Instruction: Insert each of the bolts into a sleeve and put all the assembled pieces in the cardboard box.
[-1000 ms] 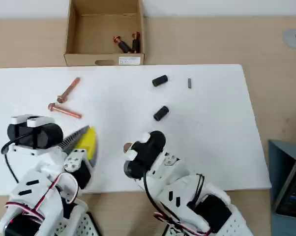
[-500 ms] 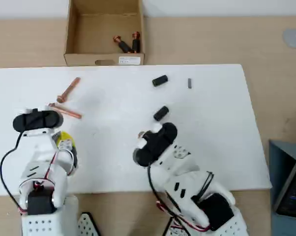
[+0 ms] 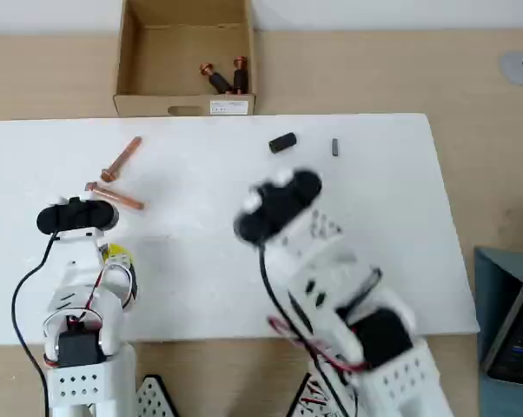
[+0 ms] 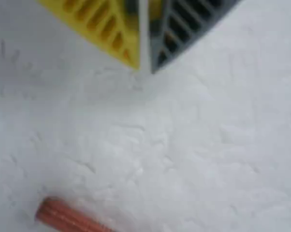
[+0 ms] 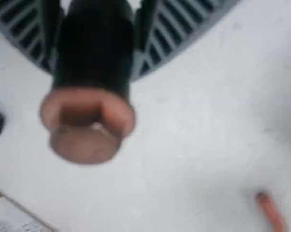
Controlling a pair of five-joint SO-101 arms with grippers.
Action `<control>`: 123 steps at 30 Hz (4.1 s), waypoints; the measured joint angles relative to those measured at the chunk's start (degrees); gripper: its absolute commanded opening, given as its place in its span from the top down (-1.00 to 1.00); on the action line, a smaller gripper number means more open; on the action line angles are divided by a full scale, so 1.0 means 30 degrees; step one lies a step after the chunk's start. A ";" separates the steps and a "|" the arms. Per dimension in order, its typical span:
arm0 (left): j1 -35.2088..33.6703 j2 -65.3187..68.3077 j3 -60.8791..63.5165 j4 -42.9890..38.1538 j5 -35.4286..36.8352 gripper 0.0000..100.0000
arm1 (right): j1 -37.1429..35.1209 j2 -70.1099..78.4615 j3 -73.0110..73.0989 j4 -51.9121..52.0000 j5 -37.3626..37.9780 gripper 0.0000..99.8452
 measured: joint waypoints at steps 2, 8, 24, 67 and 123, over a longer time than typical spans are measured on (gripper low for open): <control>0.0000 0.0000 0.0000 0.0000 0.0000 0.97 | 0.0410 0.2637 -0.1729 -0.0674 0.0000 0.98; 0.0000 0.0000 0.0000 0.0000 0.0000 0.97 | 0.1465 1.0462 -0.7238 -0.2696 0.0000 0.98; -0.0117 0.0000 0.0000 0.0000 0.0029 0.97 | 0.1495 2.9011 -2.3150 -0.4864 0.2286 0.98; -0.0117 0.0000 0.0000 0.0000 0.0029 0.97 | 0.0381 4.6212 -4.3458 -0.3516 1.1136 0.67; -0.0117 0.0000 0.0000 0.0000 0.0029 0.97 | 0.5070 3.2117 -3.2762 1.6264 0.6242 0.67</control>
